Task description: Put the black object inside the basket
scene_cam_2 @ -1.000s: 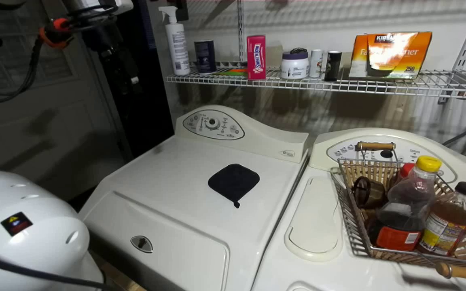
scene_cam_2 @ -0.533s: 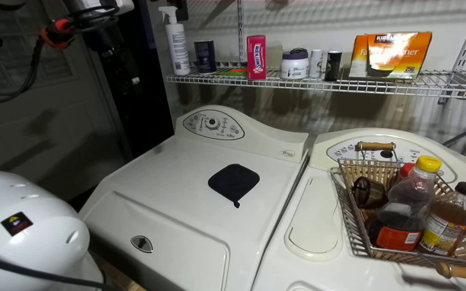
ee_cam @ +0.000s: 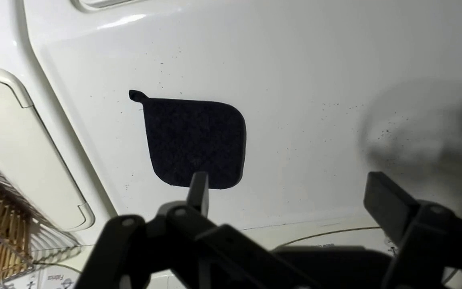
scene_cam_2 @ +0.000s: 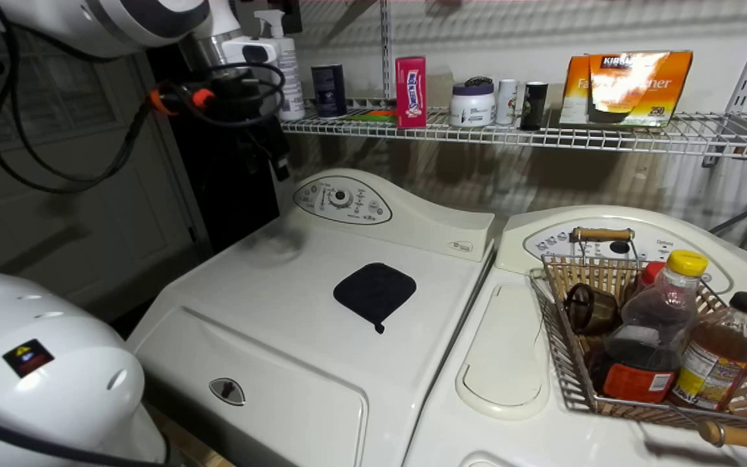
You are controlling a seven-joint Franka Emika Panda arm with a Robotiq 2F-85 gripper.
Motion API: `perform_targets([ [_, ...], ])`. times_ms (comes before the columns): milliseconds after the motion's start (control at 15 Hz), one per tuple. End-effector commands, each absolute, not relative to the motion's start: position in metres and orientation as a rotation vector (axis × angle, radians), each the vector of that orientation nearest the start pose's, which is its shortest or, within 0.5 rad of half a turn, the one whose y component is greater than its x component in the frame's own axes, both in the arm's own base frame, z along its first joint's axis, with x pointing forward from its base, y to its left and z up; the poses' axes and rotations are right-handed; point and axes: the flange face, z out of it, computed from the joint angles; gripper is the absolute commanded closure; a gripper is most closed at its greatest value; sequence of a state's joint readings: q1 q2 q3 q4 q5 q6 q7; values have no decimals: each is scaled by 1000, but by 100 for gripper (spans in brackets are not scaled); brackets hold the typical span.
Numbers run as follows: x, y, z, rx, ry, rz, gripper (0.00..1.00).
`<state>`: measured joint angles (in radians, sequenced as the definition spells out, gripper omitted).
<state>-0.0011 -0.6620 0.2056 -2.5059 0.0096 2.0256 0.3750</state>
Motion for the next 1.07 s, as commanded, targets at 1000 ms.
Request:
perform_targets([
  [1000, 445, -23, 329, -3146, 383, -297, 0],
])
